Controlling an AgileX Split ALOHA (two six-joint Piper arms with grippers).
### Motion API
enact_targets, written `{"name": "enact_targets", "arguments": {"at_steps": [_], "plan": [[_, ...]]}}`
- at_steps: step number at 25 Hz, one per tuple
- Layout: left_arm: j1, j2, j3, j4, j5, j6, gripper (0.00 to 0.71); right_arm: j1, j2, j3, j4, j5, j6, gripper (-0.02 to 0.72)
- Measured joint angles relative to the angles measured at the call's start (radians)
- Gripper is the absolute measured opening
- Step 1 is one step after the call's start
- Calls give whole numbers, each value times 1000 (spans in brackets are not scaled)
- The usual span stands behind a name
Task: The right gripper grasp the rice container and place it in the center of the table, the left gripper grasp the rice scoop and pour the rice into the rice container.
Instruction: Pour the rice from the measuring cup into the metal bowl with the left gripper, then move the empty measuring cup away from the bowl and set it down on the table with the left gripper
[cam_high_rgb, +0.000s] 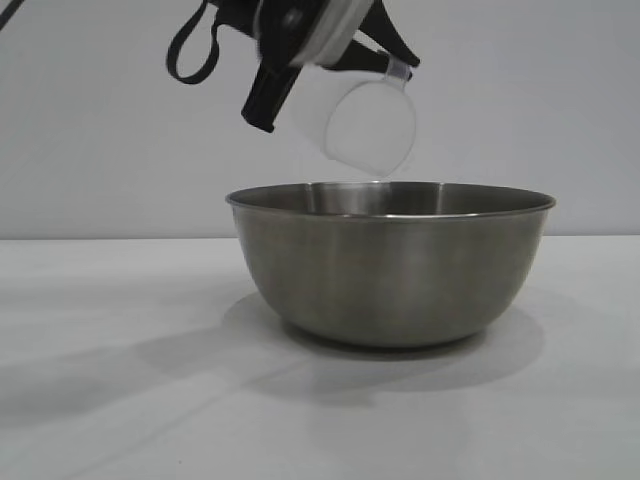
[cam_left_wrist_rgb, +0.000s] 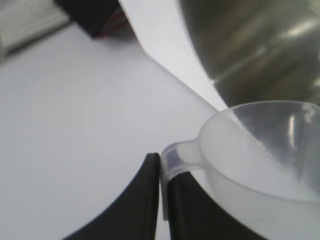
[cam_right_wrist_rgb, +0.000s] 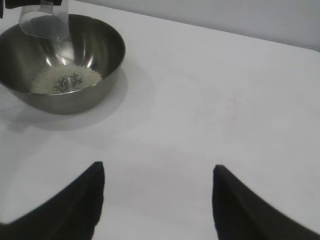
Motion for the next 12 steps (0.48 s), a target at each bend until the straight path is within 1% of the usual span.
{"name": "enact_targets", "arguments": {"at_steps": [1,3,4,5,7,10,12], "plan": [[0,-18,7,-97,-9,-22,0,0,0,0,0,0,0,398],[2,-55,29,-244,-33,-63,0,0,0,0,0,0,0,398],[8,-75,44,-291,-44,-93,0,0,0,0,0,0,0,398],[24,-94,70,-311,-53,-152,0,0,0,0,0,0,0,398],[73,-125,145,-288,-96,-320,0,0,0,0,0,0,0,398],[202,-137,320,-158,-243,-533,0,0,0,0,0,0,0,398],[284,-135,419,-60,-330,-614,0,0,0,0,0,0,0,398]]}}
